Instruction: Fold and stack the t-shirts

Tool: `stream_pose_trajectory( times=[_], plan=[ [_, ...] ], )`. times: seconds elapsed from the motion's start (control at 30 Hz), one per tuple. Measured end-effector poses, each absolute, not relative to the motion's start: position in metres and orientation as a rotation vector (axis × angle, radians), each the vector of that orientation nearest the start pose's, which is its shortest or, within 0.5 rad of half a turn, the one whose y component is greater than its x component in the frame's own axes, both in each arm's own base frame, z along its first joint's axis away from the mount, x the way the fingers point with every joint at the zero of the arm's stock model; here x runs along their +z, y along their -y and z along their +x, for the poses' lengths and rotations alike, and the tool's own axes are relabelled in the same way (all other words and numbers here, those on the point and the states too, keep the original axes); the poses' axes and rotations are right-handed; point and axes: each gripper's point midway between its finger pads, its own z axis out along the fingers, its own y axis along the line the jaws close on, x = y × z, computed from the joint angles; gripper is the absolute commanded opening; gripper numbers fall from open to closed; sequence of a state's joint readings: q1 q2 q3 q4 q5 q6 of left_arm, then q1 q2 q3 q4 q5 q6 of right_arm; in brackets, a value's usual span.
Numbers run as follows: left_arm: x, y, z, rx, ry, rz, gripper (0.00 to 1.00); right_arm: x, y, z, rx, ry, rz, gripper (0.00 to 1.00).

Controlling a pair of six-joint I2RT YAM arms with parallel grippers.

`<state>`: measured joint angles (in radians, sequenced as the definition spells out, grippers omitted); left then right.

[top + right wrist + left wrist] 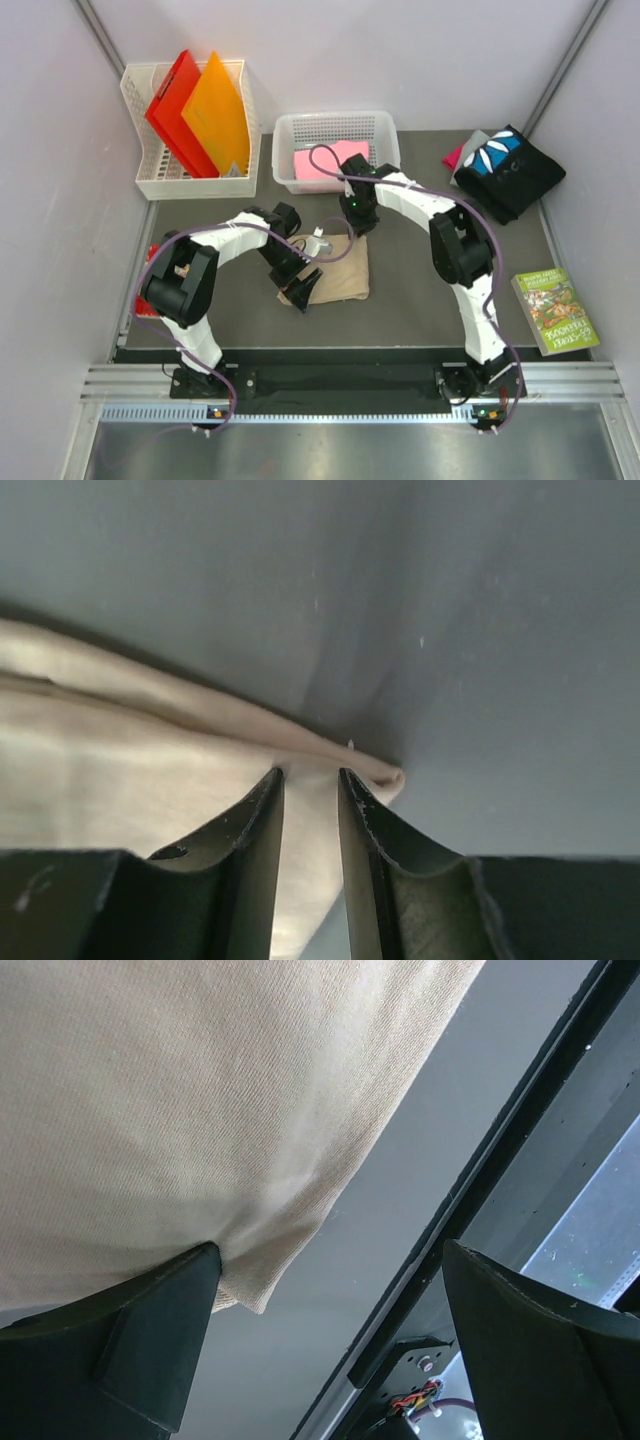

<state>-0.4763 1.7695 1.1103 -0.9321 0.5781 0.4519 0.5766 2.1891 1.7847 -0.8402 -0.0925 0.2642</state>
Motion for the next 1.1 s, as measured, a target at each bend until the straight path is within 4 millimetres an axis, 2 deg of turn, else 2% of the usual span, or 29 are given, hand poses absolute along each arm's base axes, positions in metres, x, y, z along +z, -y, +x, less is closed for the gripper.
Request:
stream_pose_trajectory(
  times=[0.17,0.33,0.4,0.6,0.93,1.1],
  plan=[
    [0.039,0.191,0.194,-0.899,-2.710,1.353,0.99,0.036,-0.284,0.385,0.288,-2.792,-0.483,0.27],
    [0.039,0.188,0.193,-0.881,-2.692,1.369,0.99,0.026,-0.288,0.374,0.237,-2.744,-0.522,0.26],
    [0.039,0.187,0.193,-0.874,-2.685,1.377,0.99,0.025,-0.289,0.356,0.225,-2.737,-0.547,0.26],
    [0.038,0.183,0.190,-0.861,-2.679,1.390,0.99,0.024,-0.287,0.284,0.160,-2.775,-0.645,0.29],
    [0.037,0.179,0.189,-0.844,-2.670,1.422,0.99,0.037,-0.278,0.227,0.066,-2.824,-0.655,0.28],
    [0.037,0.176,0.190,-0.819,-2.662,1.457,0.99,0.032,-0.267,0.173,0.116,-2.883,-0.602,0.28]
  ],
)
